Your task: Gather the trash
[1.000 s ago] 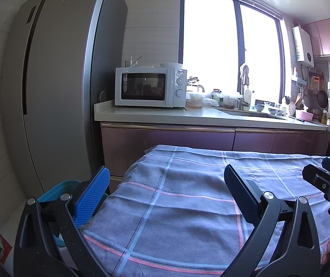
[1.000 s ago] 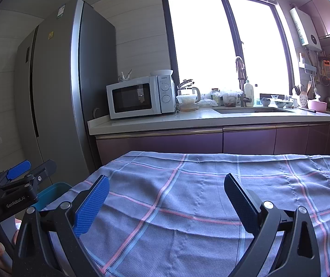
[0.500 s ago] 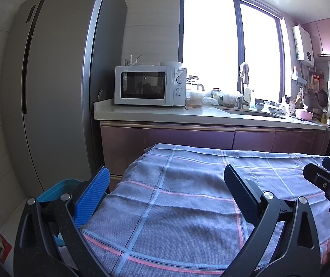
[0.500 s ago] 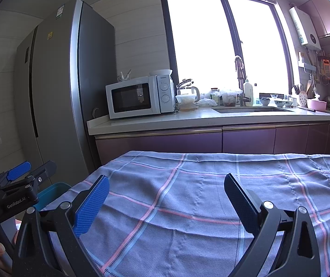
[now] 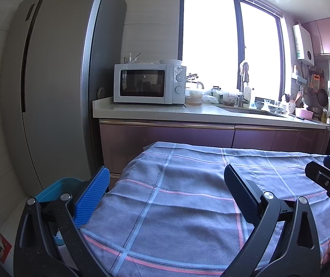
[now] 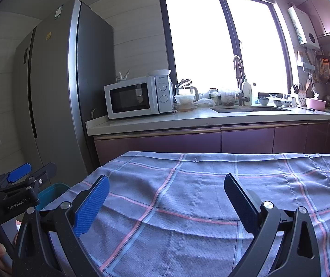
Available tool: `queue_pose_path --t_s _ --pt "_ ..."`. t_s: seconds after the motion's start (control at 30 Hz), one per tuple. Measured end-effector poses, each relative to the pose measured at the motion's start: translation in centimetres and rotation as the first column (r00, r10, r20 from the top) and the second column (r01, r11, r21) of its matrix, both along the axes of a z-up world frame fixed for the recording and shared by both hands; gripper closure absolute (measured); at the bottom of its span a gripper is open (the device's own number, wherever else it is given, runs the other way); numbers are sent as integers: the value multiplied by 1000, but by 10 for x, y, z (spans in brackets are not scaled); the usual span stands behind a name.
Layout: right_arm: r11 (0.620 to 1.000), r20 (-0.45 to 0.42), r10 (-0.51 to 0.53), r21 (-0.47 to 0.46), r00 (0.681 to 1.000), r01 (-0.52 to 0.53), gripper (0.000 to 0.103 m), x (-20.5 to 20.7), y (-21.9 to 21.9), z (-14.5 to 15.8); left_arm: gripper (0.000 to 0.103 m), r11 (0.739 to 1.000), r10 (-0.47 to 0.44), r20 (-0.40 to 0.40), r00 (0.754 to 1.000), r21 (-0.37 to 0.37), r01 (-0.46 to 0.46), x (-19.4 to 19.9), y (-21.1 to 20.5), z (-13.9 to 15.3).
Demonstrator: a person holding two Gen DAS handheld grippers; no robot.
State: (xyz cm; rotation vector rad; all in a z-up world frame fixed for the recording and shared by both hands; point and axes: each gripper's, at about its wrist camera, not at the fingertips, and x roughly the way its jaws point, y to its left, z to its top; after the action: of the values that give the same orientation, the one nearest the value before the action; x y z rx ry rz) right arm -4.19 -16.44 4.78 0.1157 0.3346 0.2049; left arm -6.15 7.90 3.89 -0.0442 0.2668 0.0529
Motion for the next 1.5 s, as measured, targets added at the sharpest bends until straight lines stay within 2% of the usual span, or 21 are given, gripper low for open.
queue_pose_path --t_s 1.3,1.5 --pt "1000 -17 -12 20 1000 12 7 5 -8 -6 6 1000 -15 -53 998 -7 15 21 0 -7" --pt "1000 -26 -16 19 1000 17 7 8 -13 -10 6 999 -31 -111 993 -11 30 34 -4 -13"
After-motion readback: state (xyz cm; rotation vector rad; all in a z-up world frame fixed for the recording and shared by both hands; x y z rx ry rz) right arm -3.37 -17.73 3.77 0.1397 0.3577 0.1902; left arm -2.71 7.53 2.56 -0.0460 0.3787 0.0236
